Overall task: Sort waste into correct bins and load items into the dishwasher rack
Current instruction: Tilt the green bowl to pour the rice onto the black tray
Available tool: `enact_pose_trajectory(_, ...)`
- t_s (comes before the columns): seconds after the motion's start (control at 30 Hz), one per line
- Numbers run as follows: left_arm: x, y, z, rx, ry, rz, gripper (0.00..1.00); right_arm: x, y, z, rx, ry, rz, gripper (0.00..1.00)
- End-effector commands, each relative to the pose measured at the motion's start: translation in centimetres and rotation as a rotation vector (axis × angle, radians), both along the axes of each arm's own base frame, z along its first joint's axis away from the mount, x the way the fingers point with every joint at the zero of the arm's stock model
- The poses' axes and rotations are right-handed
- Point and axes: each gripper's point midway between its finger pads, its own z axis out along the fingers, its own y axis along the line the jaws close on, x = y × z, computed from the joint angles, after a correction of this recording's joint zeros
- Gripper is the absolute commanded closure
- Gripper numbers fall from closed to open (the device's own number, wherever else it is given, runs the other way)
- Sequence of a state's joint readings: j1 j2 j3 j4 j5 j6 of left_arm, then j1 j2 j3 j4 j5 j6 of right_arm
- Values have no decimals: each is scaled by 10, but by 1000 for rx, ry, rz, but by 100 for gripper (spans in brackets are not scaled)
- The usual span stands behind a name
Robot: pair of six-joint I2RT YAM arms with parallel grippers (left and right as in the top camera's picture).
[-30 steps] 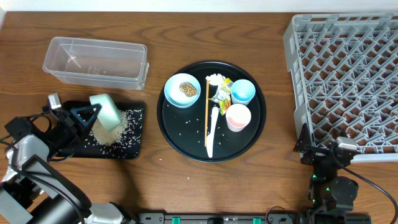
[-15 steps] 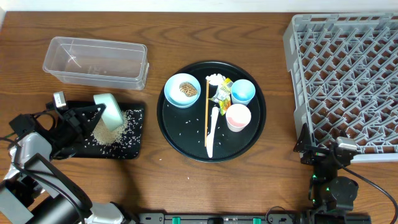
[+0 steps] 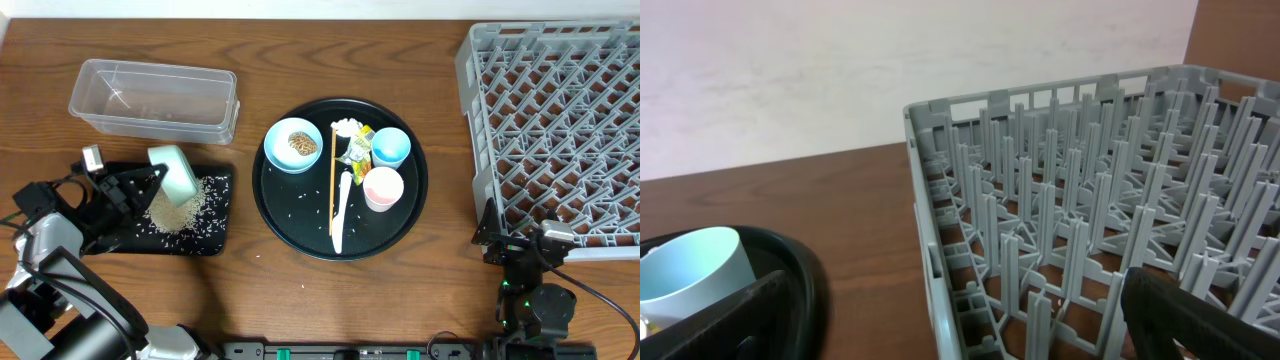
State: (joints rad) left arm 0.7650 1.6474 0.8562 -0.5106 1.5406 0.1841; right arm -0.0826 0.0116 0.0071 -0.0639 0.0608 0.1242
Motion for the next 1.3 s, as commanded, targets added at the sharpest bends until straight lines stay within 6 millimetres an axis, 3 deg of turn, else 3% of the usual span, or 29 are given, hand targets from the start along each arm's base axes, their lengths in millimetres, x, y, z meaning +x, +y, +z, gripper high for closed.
enact_pose_trajectory(0.0,-1,3,5,-51,10,9,94,0,1,0,-10,-1,1,1)
enact_pose_trajectory(0.23,-2,5,0,-165,167,37,94,0,1,0,-10,-1,1,1)
enact_pose_trajectory(0.33,0,6,6,-165,123,28,94,0,1,0,-10,-1,1,1)
enact_pose_trajectory(0.47,-1,4,5,-275,233,34,94,0,1,0,-10,-1,1,1)
enact_pose_trajectory(0.57,2,8,-1,-213,227,51,94,0,1,0,-10,-1,1,1)
enact_pose_trajectory(0.9,-4,1,5,-328,288,37,94,0,1,0,-10,-1,1,1)
enact_pose_trajectory(1.0,-2,5,-4,-262,295,58,94,0,1,0,-10,-1,1,1)
enact_pose_trajectory(1.13,-11,-5,-2,-404,412,51,94,0,1,0,-10,-1,1,1)
enact_pose_trajectory(1.27,-11,2,-21,-337,492,103,94,0,1,0,-10,-1,1,1)
